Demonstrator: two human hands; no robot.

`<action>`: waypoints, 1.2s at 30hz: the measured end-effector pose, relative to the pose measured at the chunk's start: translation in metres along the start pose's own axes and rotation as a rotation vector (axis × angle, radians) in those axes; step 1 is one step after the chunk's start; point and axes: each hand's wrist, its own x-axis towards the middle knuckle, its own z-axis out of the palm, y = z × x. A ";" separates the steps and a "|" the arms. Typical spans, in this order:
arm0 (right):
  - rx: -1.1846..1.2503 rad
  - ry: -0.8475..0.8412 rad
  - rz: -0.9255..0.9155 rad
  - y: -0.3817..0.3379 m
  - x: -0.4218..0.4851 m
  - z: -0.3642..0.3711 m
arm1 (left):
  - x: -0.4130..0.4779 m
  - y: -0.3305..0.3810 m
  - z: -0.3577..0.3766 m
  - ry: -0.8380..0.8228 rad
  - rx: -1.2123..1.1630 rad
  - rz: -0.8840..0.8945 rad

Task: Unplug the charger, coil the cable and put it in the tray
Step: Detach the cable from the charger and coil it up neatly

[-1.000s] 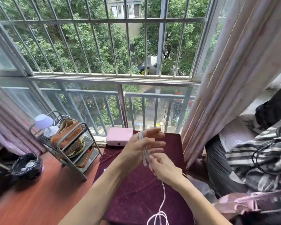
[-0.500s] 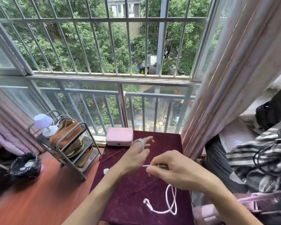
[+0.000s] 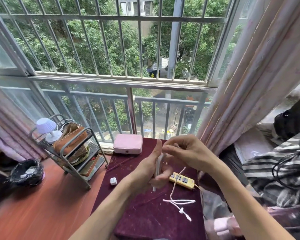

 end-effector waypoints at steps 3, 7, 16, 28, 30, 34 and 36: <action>0.135 0.046 0.025 0.011 0.007 0.006 | 0.001 0.005 -0.002 0.064 -0.017 0.000; 0.352 0.106 0.054 0.022 0.013 0.010 | 0.004 0.009 -0.001 0.012 -0.156 -0.010; 0.568 0.188 0.144 0.044 -0.003 0.042 | 0.004 -0.004 0.020 0.176 -0.226 0.156; 0.599 0.250 0.452 0.050 -0.036 0.112 | 0.007 -0.008 -0.005 0.403 -0.011 0.252; 0.456 0.174 0.475 0.052 -0.048 0.120 | 0.008 -0.007 -0.012 0.501 0.181 0.202; 0.047 0.016 0.388 0.046 -0.066 0.112 | 0.001 -0.008 -0.024 0.649 0.485 0.104; -0.112 -0.034 0.335 0.034 -0.067 0.097 | -0.002 -0.011 -0.027 0.656 0.577 0.021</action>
